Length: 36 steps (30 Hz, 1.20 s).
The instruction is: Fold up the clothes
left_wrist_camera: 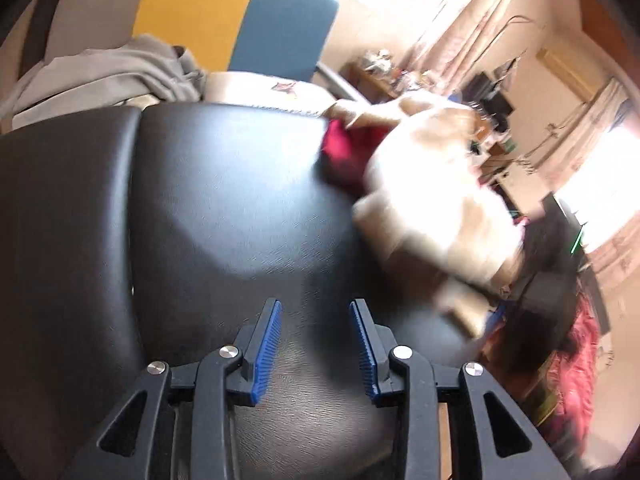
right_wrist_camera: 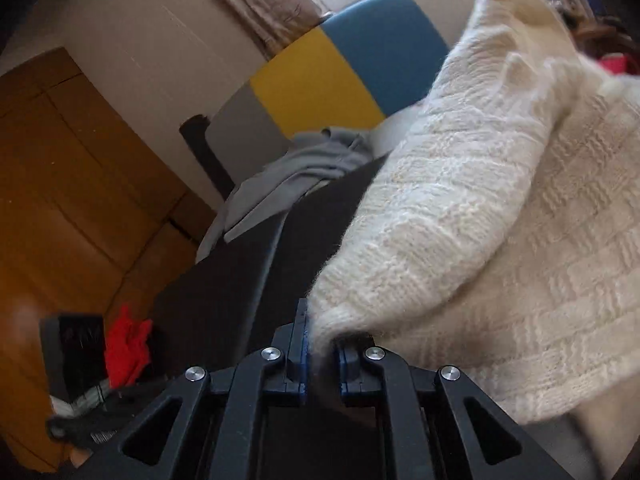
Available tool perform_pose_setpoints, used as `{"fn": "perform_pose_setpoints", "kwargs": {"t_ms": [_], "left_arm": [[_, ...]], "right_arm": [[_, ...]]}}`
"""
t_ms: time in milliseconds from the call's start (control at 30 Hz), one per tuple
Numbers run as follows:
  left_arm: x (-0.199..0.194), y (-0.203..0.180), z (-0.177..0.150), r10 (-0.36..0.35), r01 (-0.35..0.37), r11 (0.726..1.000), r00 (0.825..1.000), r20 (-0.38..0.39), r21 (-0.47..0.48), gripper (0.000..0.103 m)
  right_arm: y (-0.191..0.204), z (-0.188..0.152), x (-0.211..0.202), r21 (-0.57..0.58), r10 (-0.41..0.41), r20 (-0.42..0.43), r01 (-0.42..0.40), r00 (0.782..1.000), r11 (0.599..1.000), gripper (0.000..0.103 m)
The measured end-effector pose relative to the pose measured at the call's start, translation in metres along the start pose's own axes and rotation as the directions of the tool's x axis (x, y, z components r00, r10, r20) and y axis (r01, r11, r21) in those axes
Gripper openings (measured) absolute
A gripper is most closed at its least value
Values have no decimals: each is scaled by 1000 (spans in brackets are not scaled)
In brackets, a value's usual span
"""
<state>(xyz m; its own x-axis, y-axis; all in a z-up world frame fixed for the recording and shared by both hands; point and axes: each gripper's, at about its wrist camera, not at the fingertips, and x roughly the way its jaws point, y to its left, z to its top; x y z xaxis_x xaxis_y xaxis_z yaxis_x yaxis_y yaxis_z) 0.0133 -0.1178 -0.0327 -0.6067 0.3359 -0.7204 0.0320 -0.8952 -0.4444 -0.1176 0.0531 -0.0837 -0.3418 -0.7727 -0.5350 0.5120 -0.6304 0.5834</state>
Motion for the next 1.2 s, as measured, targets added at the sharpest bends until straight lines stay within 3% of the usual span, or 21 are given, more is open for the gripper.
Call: {"fn": "perform_pose_setpoints", "kwargs": {"t_ms": [67,133,167,200,333,400,500,567,633,700,800,867,900,933,1000,1033,1100,1167,1200], "left_arm": [[-7,-13,3,-9,9,999,1000,1,33,37],[-1,-32,2,8,-5,994,1000,-25,106,37],[2,-42,1,17,-11,990,999,-41,142,37],[9,-51,-3,32,-20,986,997,-71,168,37],[39,-66,-19,105,-80,977,987,-119,198,38],[50,-67,-26,107,-77,978,982,-154,193,39],[67,-61,-22,170,-141,973,973,-156,181,40],[71,-46,-14,100,-91,994,980,-174,54,40],[68,-34,-8,-7,-3,998,989,-147,-62,41],[75,-28,-1,-25,8,994,989,-148,-111,44],[108,-13,4,25,-68,982,970,-240,-174,44],[115,-3,2,-6,-47,972,975,-221,-231,39],[113,0,2,-18,-32,972,978,-208,-235,21],[113,3,1,-21,-32,973,975,-222,-230,10],[101,20,0,-30,-27,967,975,-219,-252,10],[94,28,-1,-31,-27,965,976,-216,-260,10],[70,53,2,1,-52,966,980,-198,-252,6],[40,84,7,41,-89,959,984,-175,-271,6],[26,97,10,57,-101,955,985,-163,-280,6]], "right_arm": [[12,-36,8,3,11,-30,-11,999,1000,21],[16,-64,16,-9,6,-64,-7,998,1000,50],[21,-76,17,-29,-5,-87,3,996,1000,76],[24,-85,12,-43,-9,-90,5,996,999,84],[26,-90,8,-56,-57,-106,51,993,997,85],[21,-85,-5,-35,-67,-64,65,996,997,86],[15,-81,-15,-43,-126,-39,125,991,991,93],[11,-75,-19,-64,-176,-19,175,984,982,95],[9,-68,-25,-99,-224,-10,222,974,970,95],[8,-63,-34,-183,-286,24,285,958,941,97],[0,-56,-47,-316,-368,55,366,928,875,101],[-12,-48,-45,-354,-410,58,403,910,844,101],[-17,-42,-40,-359,-420,51,409,906,839,102],[-25,-37,-27,-335,-415,2,392,910,857,102],[-40,-33,-3,-255,-384,-122,345,915,903,103],[-48,-41,10,-175,-328,-212,294,921,939,103],[-30,-65,17,-138,-272,-207,247,940,959,103],[-2,-84,26,-89,-106,-275,85,955,992,103],[13,-94,31,-60,-20,-307,2,952,998,103]]}}
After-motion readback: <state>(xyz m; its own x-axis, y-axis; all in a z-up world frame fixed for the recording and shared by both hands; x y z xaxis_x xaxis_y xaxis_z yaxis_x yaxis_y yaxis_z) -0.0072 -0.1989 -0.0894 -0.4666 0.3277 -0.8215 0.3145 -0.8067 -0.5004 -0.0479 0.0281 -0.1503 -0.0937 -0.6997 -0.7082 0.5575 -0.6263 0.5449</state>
